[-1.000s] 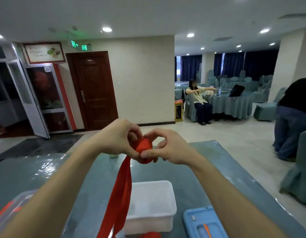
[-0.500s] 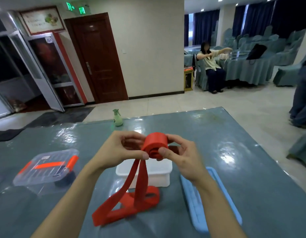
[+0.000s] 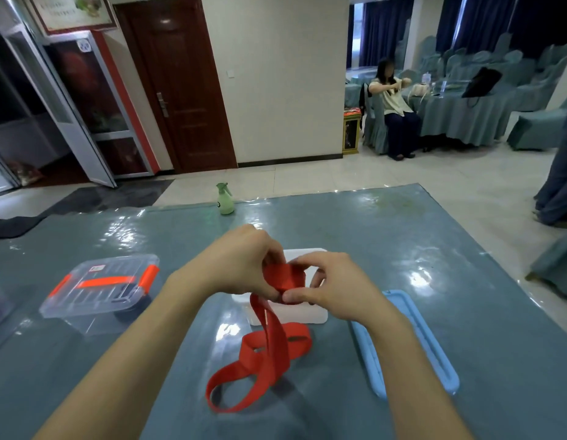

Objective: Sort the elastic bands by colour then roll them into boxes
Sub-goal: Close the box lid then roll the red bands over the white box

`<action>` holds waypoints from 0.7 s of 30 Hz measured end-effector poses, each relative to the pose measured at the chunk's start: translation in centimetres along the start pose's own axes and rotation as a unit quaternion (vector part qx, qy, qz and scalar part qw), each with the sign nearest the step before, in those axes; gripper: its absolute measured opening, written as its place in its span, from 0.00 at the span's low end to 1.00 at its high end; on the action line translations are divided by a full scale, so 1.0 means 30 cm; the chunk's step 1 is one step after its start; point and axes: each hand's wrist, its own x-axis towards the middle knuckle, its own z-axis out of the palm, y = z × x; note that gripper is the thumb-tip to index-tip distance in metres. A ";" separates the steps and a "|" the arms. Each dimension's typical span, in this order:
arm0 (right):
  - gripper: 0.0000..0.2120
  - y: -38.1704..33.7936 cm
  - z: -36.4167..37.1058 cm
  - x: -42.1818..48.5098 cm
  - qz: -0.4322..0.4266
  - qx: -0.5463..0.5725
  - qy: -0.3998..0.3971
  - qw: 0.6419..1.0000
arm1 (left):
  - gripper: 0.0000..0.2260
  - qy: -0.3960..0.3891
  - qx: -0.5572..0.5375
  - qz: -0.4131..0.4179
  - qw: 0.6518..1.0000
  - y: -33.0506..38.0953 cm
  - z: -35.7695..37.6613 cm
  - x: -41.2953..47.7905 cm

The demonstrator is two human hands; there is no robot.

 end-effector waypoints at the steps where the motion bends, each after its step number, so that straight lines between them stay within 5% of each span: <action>1: 0.18 -0.013 0.021 0.006 -0.001 0.000 -0.006 1.000 | 0.23 0.002 0.005 0.000 1.000 -0.009 -0.004 -0.009; 8: 0.18 -0.044 0.118 0.000 -0.041 -0.054 0.037 0.997 | 0.25 0.069 -0.159 -0.021 0.985 -0.123 0.060 -0.121; 15: 0.17 0.025 0.150 -0.075 0.000 0.145 0.021 0.989 | 0.22 0.122 -0.474 -0.066 0.869 -0.133 0.314 -0.258; 21: 0.20 0.031 0.184 -0.076 0.019 0.250 -0.004 0.968 | 0.24 0.147 -0.541 -0.094 0.823 -0.147 0.379 -0.274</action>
